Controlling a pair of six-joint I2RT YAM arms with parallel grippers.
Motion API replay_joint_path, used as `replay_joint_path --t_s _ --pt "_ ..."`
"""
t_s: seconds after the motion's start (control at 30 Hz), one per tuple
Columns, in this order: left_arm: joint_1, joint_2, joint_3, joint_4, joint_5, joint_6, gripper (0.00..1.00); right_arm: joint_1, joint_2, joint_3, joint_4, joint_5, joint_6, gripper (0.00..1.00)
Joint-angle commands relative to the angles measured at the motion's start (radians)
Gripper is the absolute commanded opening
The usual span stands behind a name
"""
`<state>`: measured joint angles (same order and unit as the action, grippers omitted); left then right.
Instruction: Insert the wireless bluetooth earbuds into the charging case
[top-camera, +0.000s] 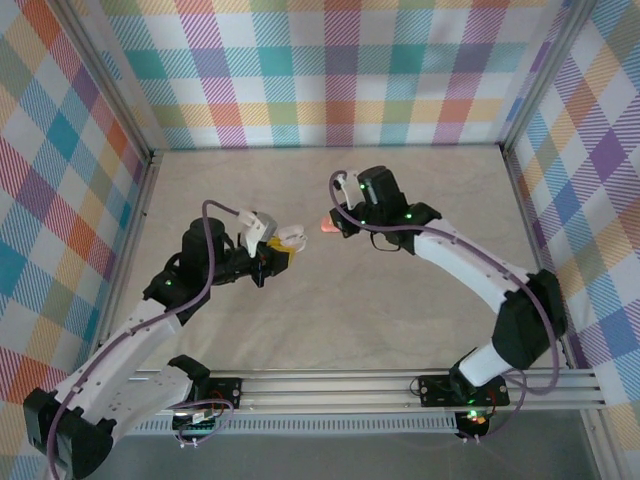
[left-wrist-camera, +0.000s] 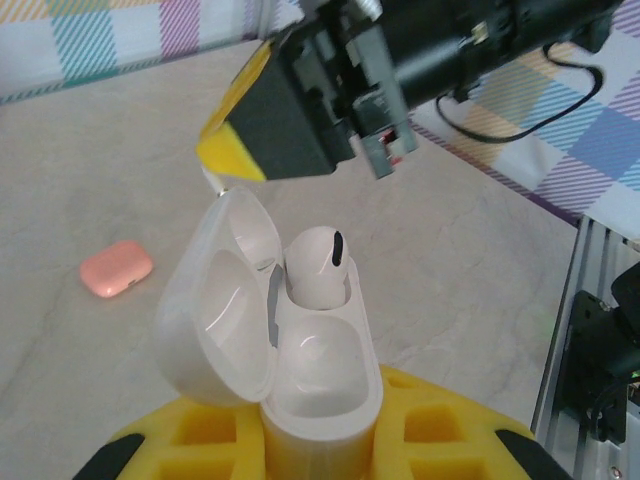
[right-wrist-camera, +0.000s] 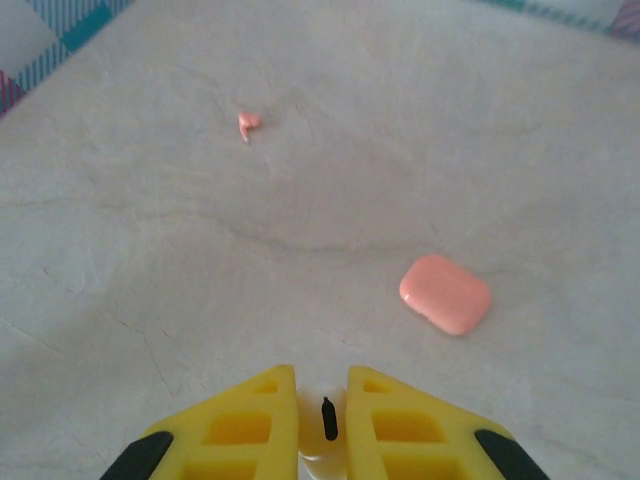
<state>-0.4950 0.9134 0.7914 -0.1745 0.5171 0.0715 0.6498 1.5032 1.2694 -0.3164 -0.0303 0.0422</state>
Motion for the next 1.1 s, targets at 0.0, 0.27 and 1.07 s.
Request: replay_joint_path --t_s 0.0,0.27,1.07 --pt "0.001 0.036 -0.01 0.134 0.096 0.036 0.0 0.003 -0.094 -0.031 -0.03 0.021 -0.1 0.14" --pt "-0.02 0.16 0.016 0.244 0.226 0.049 0.0 0.004 -0.261 -0.048 -0.01 -0.025 -0.226 0.14" --pt "-0.062 0.297 0.081 0.44 0.333 0.013 0.0 0.209 -0.361 -0.128 0.152 -0.116 -0.531 0.15"
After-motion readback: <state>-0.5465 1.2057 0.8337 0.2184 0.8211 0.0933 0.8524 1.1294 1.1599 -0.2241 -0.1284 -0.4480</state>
